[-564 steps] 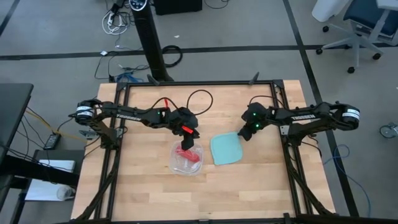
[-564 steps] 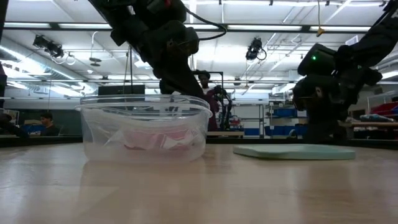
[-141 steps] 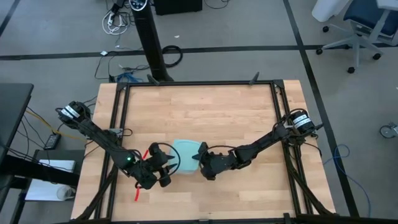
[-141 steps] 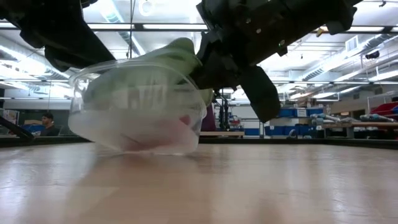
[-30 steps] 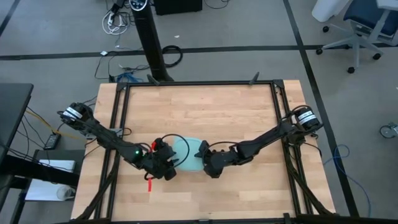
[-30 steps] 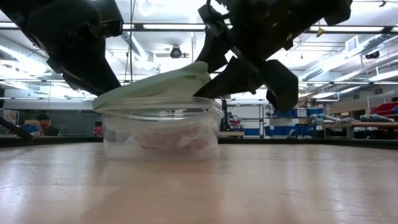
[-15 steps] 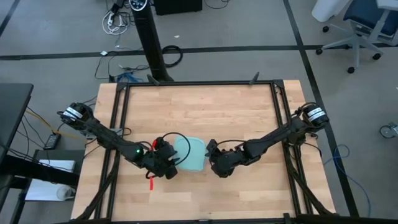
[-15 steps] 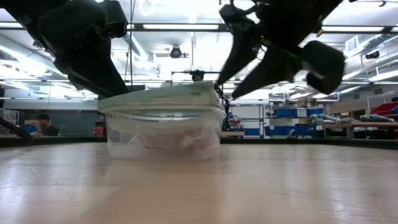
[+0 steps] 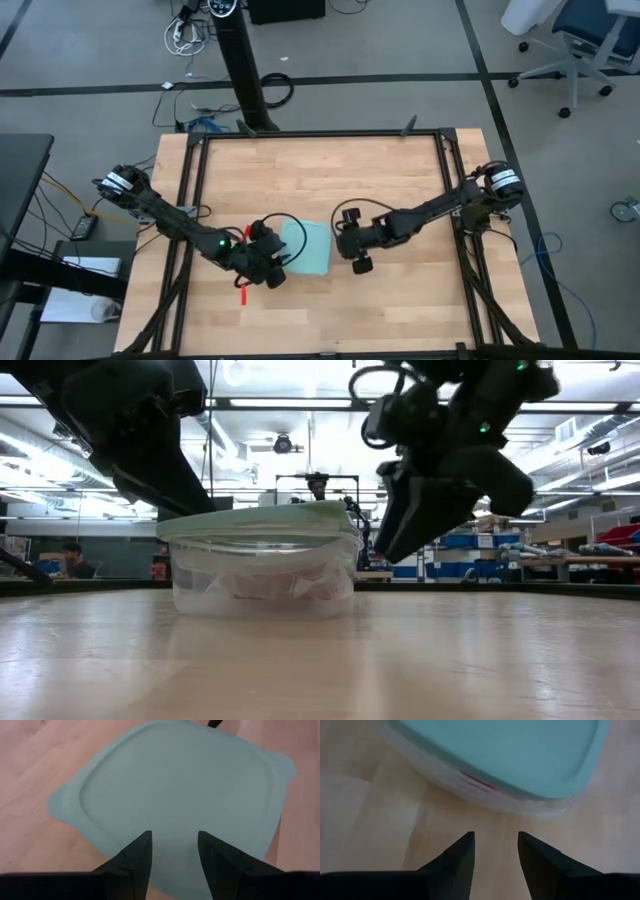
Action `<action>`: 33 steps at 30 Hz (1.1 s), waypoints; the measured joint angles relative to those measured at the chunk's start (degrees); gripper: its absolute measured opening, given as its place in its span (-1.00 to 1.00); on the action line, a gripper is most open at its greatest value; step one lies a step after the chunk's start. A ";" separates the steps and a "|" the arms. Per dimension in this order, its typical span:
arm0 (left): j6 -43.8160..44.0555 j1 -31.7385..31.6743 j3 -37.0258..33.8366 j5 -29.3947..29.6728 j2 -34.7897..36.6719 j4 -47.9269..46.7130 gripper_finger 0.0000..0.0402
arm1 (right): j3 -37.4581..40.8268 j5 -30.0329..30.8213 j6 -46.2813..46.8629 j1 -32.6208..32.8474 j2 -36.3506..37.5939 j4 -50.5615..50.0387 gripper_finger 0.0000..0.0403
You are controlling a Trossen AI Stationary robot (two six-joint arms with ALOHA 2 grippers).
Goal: Roll bandage
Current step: Close the transparent tupperware
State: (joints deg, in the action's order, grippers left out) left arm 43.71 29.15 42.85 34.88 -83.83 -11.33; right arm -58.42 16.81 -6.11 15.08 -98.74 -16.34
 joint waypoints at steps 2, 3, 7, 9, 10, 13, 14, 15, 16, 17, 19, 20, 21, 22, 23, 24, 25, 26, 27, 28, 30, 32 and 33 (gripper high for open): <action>-0.74 -0.40 0.00 0.49 0.00 0.30 -0.19 | 0.16 -3.30 3.16 -1.46 -0.06 0.89 -0.27; -1.37 -0.80 0.00 0.60 0.00 0.41 -0.19 | 0.16 -5.05 4.64 -2.17 -0.30 1.63 -0.27; -3.02 -2.28 0.00 0.88 0.00 0.51 -0.19 | 0.23 -9.65 8.60 -4.17 -0.50 1.95 -0.27; -3.33 -2.63 -0.02 0.72 0.00 2.35 -0.19 | 0.23 -9.76 9.49 -4.61 -0.50 1.19 -0.27; -4.57 -2.67 0.15 0.12 0.04 3.84 -0.19 | 0.23 -9.74 9.51 -4.72 -0.50 0.71 -0.27; -9.65 -2.60 2.64 -0.87 0.27 4.48 -0.19 | 0.23 -9.04 10.86 -4.73 -0.46 0.59 -0.27; -11.14 -2.56 3.46 -0.95 0.34 4.48 -0.19 | 0.23 -9.07 11.98 -4.71 -0.48 0.56 -0.27; -12.39 -2.58 4.07 -0.92 0.37 4.53 -0.19 | 0.23 -9.11 13.77 -4.69 -0.48 0.50 -0.27; -13.66 -2.71 4.66 -0.84 0.37 4.47 -0.19 | 0.25 -9.22 16.12 -4.71 -0.48 0.46 -0.27; -15.01 -2.94 5.25 -0.60 0.37 4.48 -0.19 | 0.49 -9.48 18.46 -4.67 -0.48 0.60 -0.27; -17.44 -3.48 6.69 -0.26 0.37 4.83 -0.19 | 1.33 -9.14 22.22 -4.23 -0.48 0.46 -0.27; -18.65 -3.73 7.32 -0.20 0.37 4.89 -0.19 | 1.86 -9.11 23.21 -3.96 -0.48 0.40 -0.27; -19.67 -3.99 7.87 -0.19 0.37 4.71 -0.19 | 2.55 -9.13 23.89 -3.74 -0.48 0.56 -0.27; -20.06 -4.15 8.44 -0.22 0.37 4.29 -0.19 | 3.41 -9.11 24.69 -3.49 -0.48 0.98 -0.27; -20.16 -4.20 8.84 -0.28 0.37 3.94 -0.19 | 4.41 -9.12 25.75 -3.26 -0.48 1.38 -0.27; -19.97 -4.20 9.31 -0.29 0.37 3.31 -0.19 | 5.48 -9.04 27.06 -3.05 -0.48 1.98 -0.27; -19.62 -4.18 9.79 -0.29 0.37 2.77 -0.19 | 6.53 -8.94 28.29 -2.75 -0.48 3.18 -0.27; -19.59 -4.00 10.32 -0.29 0.37 2.18 -0.19 | 7.47 -8.79 29.08 -2.43 -0.48 4.87 -0.27; -19.54 -3.69 10.60 -0.24 0.39 1.84 -0.19 | 8.41 -8.63 29.65 -2.04 -0.48 6.48 -0.27; -19.50 -3.24 10.67 0.16 0.61 1.61 -0.19 | 9.34 -8.50 30.16 -1.59 -0.48 7.82 -0.27; -19.57 -2.24 10.67 1.64 0.74 1.98 -0.19 | 11.11 -6.52 31.11 -0.55 -0.47 10.63 -0.27; -20.69 -1.01 10.57 3.34 0.76 3.32 -0.19 | 12.30 -3.98 31.60 0.50 -0.44 12.59 -0.27; -21.58 -0.16 10.32 4.34 0.76 4.59 -0.19 | 12.63 -2.69 31.65 1.07 -0.44 13.25 -0.27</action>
State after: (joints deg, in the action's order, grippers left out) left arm 22.12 28.99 53.17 39.22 -83.07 -6.74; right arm -45.79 14.12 25.53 16.15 -99.18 -3.08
